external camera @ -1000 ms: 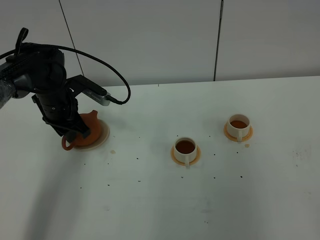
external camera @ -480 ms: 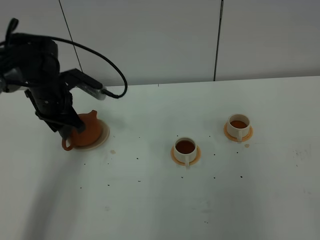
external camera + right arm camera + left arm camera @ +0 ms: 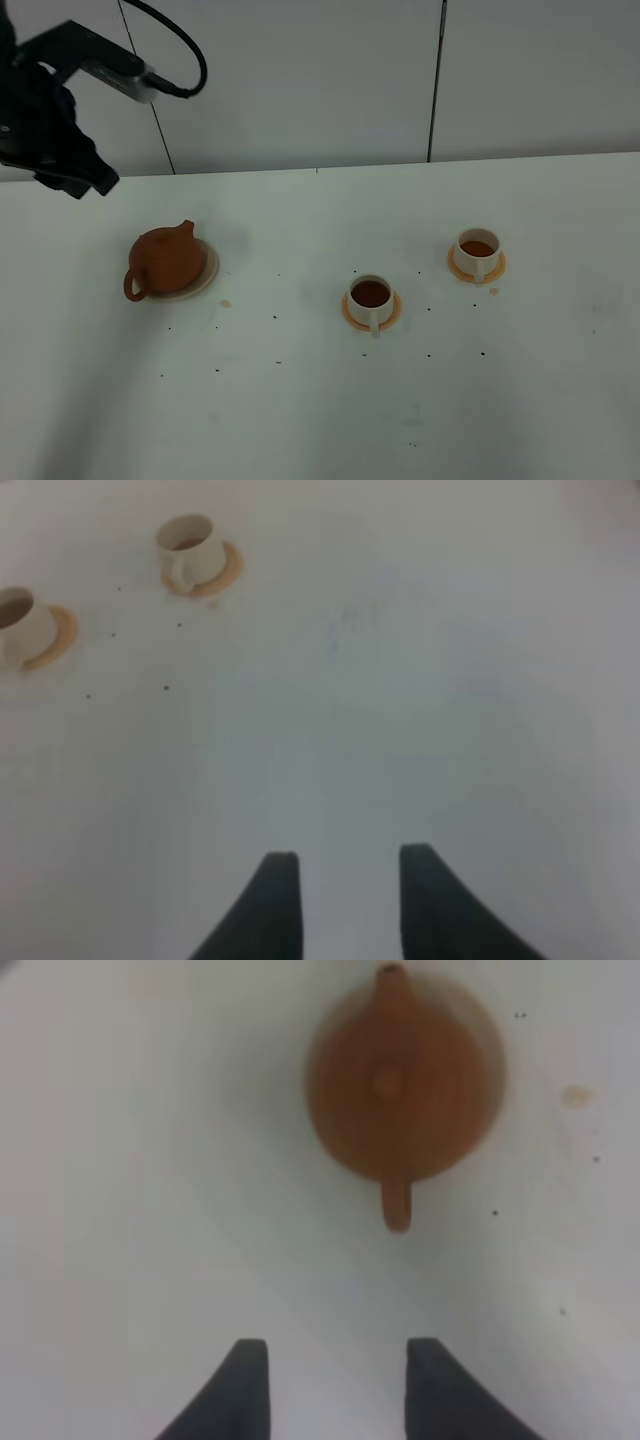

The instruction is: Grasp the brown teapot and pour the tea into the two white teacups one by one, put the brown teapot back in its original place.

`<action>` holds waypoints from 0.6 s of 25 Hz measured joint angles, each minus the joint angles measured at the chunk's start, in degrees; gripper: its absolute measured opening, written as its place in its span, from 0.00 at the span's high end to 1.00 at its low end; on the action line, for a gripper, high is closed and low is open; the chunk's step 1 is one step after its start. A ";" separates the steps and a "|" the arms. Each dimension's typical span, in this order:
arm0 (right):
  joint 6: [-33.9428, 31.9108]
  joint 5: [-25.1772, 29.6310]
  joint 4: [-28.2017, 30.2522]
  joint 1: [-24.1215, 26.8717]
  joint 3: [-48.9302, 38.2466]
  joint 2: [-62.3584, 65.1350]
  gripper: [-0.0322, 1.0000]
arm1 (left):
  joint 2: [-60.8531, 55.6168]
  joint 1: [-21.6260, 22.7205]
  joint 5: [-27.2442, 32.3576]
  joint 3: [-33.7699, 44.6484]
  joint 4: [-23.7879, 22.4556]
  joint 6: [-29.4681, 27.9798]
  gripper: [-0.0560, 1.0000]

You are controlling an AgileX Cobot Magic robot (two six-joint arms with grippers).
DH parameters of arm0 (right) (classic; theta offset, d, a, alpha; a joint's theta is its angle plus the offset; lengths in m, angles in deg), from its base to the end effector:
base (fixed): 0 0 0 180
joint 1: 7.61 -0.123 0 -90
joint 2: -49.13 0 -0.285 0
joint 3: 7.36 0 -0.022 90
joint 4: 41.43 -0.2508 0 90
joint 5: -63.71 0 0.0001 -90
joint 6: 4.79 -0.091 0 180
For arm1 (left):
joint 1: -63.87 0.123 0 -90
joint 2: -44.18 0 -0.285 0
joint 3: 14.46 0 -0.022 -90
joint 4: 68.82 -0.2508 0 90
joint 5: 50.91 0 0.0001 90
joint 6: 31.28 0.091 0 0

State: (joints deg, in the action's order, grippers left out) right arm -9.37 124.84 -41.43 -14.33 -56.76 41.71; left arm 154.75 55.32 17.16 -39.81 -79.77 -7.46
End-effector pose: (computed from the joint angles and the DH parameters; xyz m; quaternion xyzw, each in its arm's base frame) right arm -0.0044 -0.0005 0.2727 -0.0160 0.8568 0.0507 0.5129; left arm 0.3870 -0.0420 0.3528 0.2836 0.9262 0.1241 0.2154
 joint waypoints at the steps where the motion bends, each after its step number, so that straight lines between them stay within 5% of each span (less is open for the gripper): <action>1: 0.00 0.00 0.00 0.00 0.00 0.00 0.74 | -2.63 0.00 -0.06 2.04 -0.64 -0.30 0.61; 7: 0.00 0.00 0.00 0.00 0.00 0.00 0.74 | -23.52 0.00 0.00 19.01 -5.18 -1.92 0.74; 15: 0.00 0.00 0.00 0.00 0.00 0.00 0.74 | -53.37 6.77 0.06 45.10 -0.40 -4.09 0.84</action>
State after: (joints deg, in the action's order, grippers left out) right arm -9.37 124.84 -41.43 -14.33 -56.76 41.71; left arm 101.39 62.09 17.21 5.30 -80.17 -11.54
